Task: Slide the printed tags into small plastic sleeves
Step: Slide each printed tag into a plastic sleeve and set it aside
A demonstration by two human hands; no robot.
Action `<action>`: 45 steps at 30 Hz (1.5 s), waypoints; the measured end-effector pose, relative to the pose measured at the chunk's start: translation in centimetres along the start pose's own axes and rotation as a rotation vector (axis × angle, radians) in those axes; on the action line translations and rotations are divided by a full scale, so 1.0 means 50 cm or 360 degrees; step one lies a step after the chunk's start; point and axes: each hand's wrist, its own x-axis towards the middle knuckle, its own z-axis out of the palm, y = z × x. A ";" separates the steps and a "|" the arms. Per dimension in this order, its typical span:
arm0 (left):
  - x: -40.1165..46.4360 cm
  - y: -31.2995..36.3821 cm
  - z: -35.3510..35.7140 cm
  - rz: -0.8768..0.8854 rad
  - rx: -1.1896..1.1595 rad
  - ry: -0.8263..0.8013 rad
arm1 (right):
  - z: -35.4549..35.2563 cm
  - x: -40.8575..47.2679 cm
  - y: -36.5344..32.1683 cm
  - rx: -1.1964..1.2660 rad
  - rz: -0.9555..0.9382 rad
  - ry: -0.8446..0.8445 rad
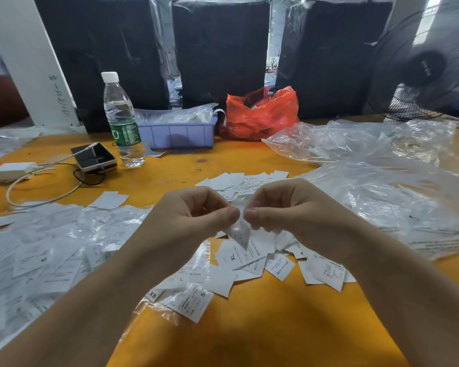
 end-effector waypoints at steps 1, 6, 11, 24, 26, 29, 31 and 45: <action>0.001 0.001 -0.005 0.0001 0.0008 0.0035 | 0.000 0.000 0.000 0.0010 0.0006 0.0041; 0.006 0.002 -0.034 -0.0003 -0.0255 0.0342 | -0.011 -0.001 -0.001 0.0214 0.0078 0.0129; 0.009 0.009 -0.024 -0.0005 -0.0537 0.0468 | -0.006 0.000 -0.002 0.0314 0.0084 0.0088; 0.004 0.009 0.007 -0.0238 -0.0573 0.0258 | 0.007 0.003 0.003 0.0413 0.0085 0.0079; 0.004 0.012 -0.004 -0.0176 -0.0501 0.0351 | 0.006 0.002 0.003 0.0403 0.0084 0.0103; 0.003 0.014 -0.019 -0.0036 -0.0379 0.0496 | 0.002 0.002 0.003 0.0413 0.0087 0.0116; 0.003 0.015 -0.023 0.0018 -0.0300 0.0547 | 0.001 0.002 0.002 0.0427 0.0092 0.0101; -0.005 0.024 -0.010 0.0196 0.0129 0.0425 | 0.005 0.003 -0.001 0.0411 0.0152 0.0055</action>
